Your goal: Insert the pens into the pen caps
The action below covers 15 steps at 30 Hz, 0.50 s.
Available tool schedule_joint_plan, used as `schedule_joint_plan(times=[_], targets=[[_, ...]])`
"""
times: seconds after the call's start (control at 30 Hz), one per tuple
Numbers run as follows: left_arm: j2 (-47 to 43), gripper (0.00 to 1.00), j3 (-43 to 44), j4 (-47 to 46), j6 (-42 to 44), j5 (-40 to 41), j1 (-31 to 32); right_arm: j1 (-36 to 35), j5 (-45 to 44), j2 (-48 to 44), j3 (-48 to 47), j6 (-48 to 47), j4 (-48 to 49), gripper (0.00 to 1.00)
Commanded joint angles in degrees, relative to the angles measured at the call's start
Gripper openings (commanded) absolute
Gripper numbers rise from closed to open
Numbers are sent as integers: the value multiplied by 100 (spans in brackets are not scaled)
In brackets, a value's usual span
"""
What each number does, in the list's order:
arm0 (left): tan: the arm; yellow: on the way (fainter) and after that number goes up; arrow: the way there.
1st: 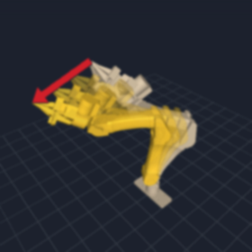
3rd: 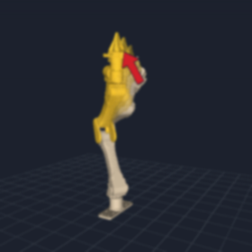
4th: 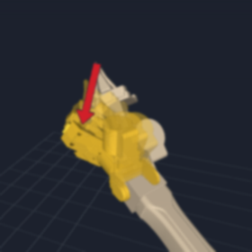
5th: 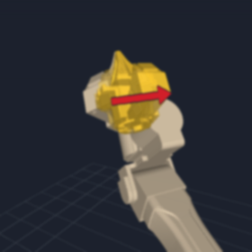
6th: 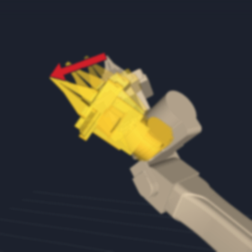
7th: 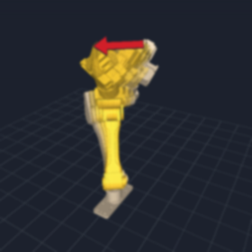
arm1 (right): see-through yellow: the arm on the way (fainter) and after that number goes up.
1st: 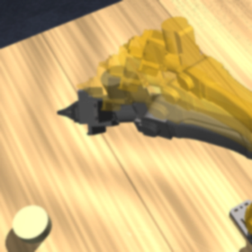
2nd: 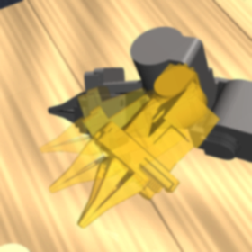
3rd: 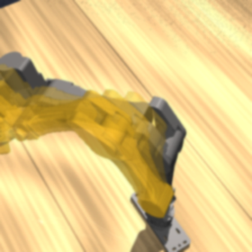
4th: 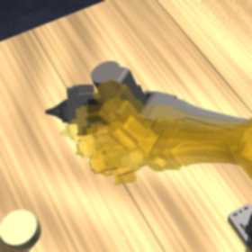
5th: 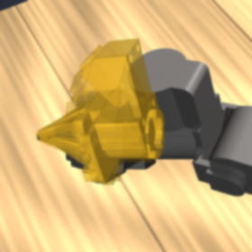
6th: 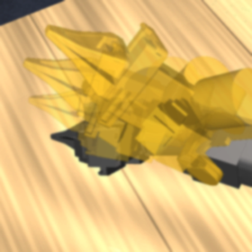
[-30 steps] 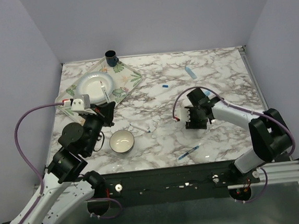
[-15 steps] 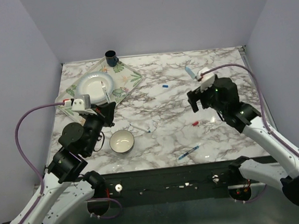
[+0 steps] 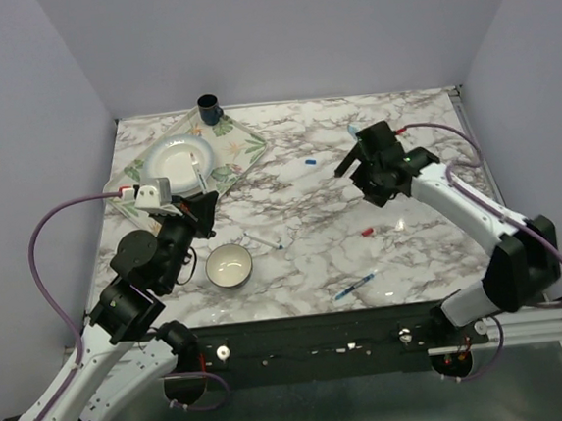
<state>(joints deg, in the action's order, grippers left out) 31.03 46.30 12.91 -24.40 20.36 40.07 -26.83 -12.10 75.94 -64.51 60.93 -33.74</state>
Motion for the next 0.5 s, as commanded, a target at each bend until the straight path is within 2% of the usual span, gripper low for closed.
schedule_joint_plan(times=[0.0,0.1,0.17,0.23,0.27,0.3,0.33,0.43,0.47], targets=[[-9,0,-78,-122,85,-23,-35,55,6,1378,-906,1892,-2689,100],[-26,0,-69,-122,94,-32,-35,46,-240,1266,-485,1941,-2279,100],[-35,0,-78,-130,85,-32,-35,125,-101,1072,-370,1801,-1998,100],[-27,0,-78,-139,76,-58,-26,169,-82,1115,-544,1975,-2241,100],[-18,0,-78,-148,76,-76,-26,169,-91,1255,-606,2132,-2686,100],[-18,0,-69,-148,67,-93,-35,169,-65,1326,-641,2482,-2847,95],[-9,0,-69,-148,67,-128,-35,187,40,1379,-581,2581,-2884,75],[-18,0,-60,-139,67,-138,-35,222,338,1555,-161,2881,-2569,60],[-35,0,-69,-131,67,-94,-35,248,409,1581,-63,2925,-2272,60]])
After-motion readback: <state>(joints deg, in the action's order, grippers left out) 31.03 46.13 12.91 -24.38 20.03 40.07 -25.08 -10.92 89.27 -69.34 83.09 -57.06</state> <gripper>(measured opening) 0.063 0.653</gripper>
